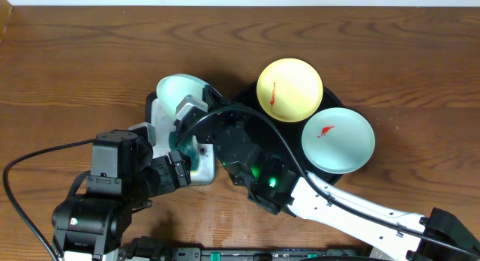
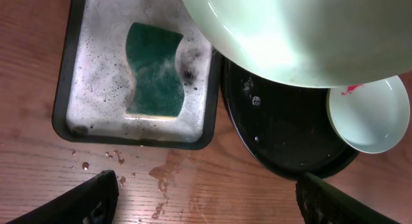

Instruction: Clean dirty plates on tray and stack at the side

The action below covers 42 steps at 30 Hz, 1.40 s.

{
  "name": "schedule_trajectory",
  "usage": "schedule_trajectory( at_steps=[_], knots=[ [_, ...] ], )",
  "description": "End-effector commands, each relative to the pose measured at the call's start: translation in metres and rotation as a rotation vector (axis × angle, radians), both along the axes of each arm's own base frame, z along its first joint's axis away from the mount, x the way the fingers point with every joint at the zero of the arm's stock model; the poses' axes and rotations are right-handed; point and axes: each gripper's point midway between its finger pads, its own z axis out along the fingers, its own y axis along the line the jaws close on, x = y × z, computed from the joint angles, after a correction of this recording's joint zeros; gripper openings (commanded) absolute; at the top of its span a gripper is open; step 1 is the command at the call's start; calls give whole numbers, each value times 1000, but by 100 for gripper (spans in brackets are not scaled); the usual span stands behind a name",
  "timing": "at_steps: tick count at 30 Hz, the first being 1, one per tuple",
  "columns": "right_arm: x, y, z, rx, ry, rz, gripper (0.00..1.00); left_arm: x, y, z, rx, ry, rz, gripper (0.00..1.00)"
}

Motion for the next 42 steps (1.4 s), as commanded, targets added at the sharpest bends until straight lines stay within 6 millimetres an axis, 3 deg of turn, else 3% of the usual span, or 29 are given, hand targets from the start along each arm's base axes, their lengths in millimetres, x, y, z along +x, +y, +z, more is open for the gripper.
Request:
schedule_trajectory(
  at_steps=[1, 32, 36, 38, 40, 42],
  knots=[
    [-4, -3, 20, 30, -29, -5, 1, -1, 0, 1, 3, -4, -9, 89],
    [-4, -3, 21, 38, -32, -6, 1, -1, 0, 1, 3, -4, -9, 89],
    [-6, 1, 8, 57, 34, 17, 1, -1, 0, 1, 3, -4, -9, 89],
    [3, -13, 11, 34, 6, -61, 1, -1, 0, 1, 3, -4, -9, 89],
    [9, -24, 18, 116, 10, -128, 1, -1, 0, 1, 3, -4, -9, 89],
    [2, -12, 13, 87, 21, -60, 1, -1, 0, 1, 3, -4, -9, 89]
  ],
)
